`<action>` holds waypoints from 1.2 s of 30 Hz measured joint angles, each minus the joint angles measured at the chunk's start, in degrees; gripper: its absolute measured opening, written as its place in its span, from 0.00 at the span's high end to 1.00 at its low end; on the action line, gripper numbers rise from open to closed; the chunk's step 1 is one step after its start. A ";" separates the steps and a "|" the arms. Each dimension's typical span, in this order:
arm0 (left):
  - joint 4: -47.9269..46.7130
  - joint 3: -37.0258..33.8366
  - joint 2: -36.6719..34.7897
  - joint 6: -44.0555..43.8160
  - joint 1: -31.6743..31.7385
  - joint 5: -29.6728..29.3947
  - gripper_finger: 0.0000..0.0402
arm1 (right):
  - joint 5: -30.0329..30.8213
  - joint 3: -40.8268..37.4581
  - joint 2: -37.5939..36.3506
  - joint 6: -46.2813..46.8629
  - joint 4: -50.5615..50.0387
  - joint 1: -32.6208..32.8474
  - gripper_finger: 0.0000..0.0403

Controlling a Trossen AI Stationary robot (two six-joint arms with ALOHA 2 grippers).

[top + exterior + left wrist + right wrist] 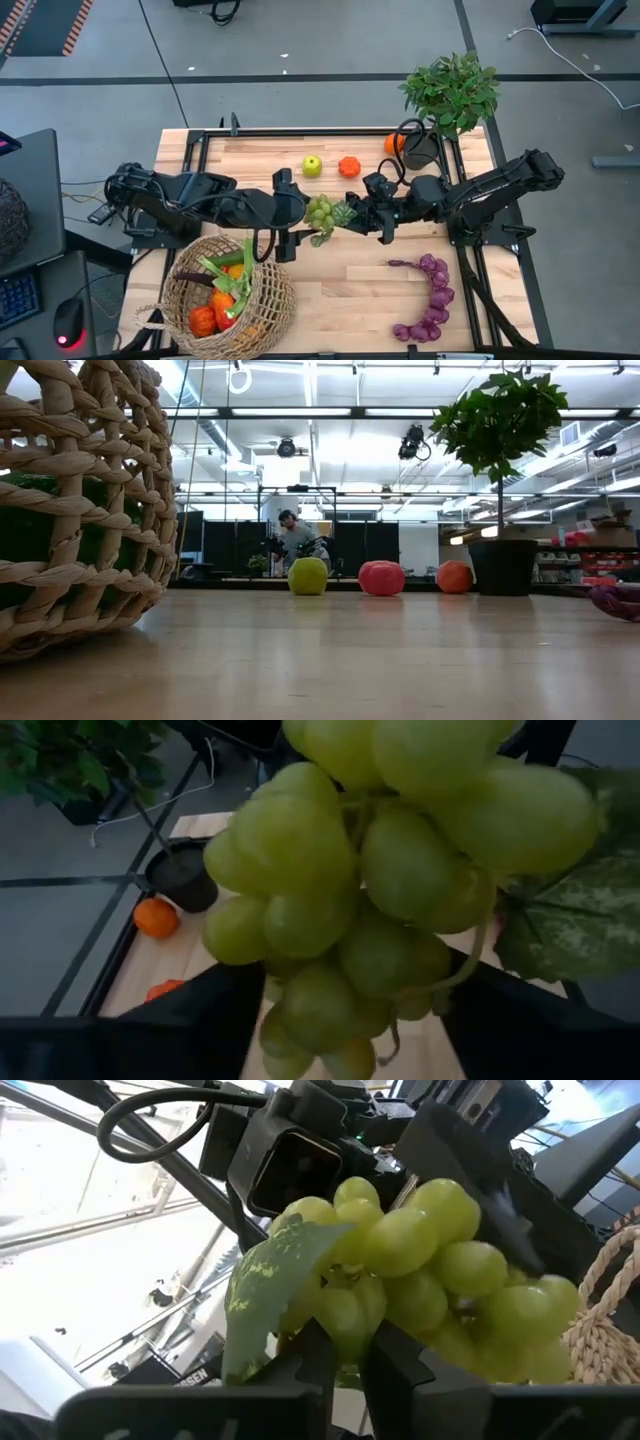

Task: Build produce basket
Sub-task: Put the grapes into the basket

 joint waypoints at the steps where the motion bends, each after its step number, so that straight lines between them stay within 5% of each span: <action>1: -0.01 0.00 0.00 -0.01 0.00 0.00 0.35 | 0.15 0.00 0.00 -0.07 0.00 0.00 0.86; 13: -4.51 0.00 -0.84 -6.37 0.02 -0.02 0.64 | 0.40 0.02 -0.04 -0.02 0.31 0.04 0.73; 26: -14.11 0.02 -9.28 -19.41 -0.19 0.13 0.68 | -1.00 0.02 -0.04 -0.46 0.85 0.02 0.71; 36: -29.17 0.04 -14.83 -36.38 -6.36 6.12 0.68 | -3.88 0.02 -0.04 -0.44 0.15 0.11 0.70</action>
